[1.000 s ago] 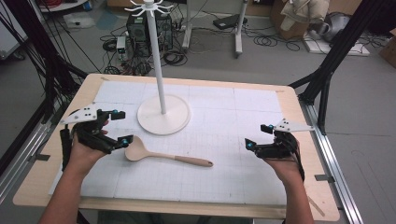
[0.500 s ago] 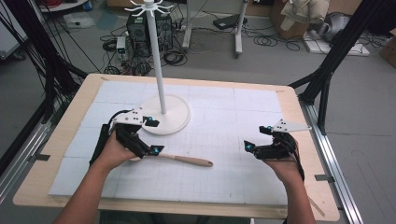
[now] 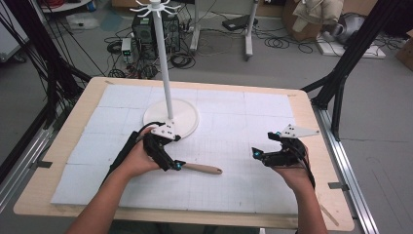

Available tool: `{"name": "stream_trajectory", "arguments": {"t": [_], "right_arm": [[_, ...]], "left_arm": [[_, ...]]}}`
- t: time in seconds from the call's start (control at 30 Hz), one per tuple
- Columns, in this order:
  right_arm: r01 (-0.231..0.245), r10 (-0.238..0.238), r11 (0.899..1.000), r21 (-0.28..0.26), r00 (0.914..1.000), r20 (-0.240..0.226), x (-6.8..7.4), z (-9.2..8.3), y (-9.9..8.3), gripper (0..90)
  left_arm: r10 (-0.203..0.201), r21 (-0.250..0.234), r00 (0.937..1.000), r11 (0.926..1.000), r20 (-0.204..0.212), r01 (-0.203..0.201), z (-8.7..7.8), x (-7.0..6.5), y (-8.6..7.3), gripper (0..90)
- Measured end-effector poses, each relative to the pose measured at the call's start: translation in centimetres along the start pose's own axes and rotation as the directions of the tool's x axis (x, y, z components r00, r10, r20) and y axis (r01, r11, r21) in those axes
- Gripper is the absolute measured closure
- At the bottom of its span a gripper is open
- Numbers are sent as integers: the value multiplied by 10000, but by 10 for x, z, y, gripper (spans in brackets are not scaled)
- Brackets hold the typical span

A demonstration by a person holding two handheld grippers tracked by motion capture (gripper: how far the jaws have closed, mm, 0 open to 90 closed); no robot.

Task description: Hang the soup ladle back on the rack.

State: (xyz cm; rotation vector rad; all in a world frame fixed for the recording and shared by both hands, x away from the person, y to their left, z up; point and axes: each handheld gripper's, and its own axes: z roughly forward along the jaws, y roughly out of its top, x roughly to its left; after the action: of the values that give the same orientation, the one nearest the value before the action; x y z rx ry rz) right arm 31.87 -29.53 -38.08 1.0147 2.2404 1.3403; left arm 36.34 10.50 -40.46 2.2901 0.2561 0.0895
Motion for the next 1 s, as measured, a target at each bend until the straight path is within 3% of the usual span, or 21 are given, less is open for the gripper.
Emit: {"name": "stream_trajectory", "arguments": {"t": [0.13, 0.37, 0.43, 0.5, 0.6, 0.8, 0.93, 1.0], "right_arm": [[-11, 12, 10000, 80, 10000, -9, 0, 1, 0, 95], [33, -32, 10000, 87, 10000, -59, -1, 1, -1, 94], [13, -12, 9999, 110, 10000, -84, -1, 1, -1, 95], [17, -16, 9999, 103, 10000, -96, -1, 1, -1, 95], [72, -71, 9999, 71, 9999, -132, -1, 2, -1, 95], [87, -85, 9999, 138, 9999, -144, -1, 4, 0, 95], [130, -128, 9998, 132, 9999, -110, 0, 4, 0, 95], [106, -105, 9999, 123, 9999, -120, 0, 3, 0, 95]], "left_arm": [[208, 387, 9998, 9990, 71, -211, 13, -1, 4, 17], [410, 1375, 9987, 9895, 319, -450, 35, -4, 3, 56], [449, 1644, 9976, 9850, 533, -532, 39, -3, 2, 118], [594, 1945, 9971, 9786, 479, -676, 40, -3, 1, 193], [584, 2320, 9963, 9701, 623, -713, 41, -3, -1, 383], [735, 2378, 9954, 9675, 616, -862, 39, -5, -1, 488], [1026, 2259, 9913, 9669, 827, -1189, 38, -11, -1, 652], [1080, 2311, 9912, 9651, 762, -1230, 38, -12, -1, 678]]}}
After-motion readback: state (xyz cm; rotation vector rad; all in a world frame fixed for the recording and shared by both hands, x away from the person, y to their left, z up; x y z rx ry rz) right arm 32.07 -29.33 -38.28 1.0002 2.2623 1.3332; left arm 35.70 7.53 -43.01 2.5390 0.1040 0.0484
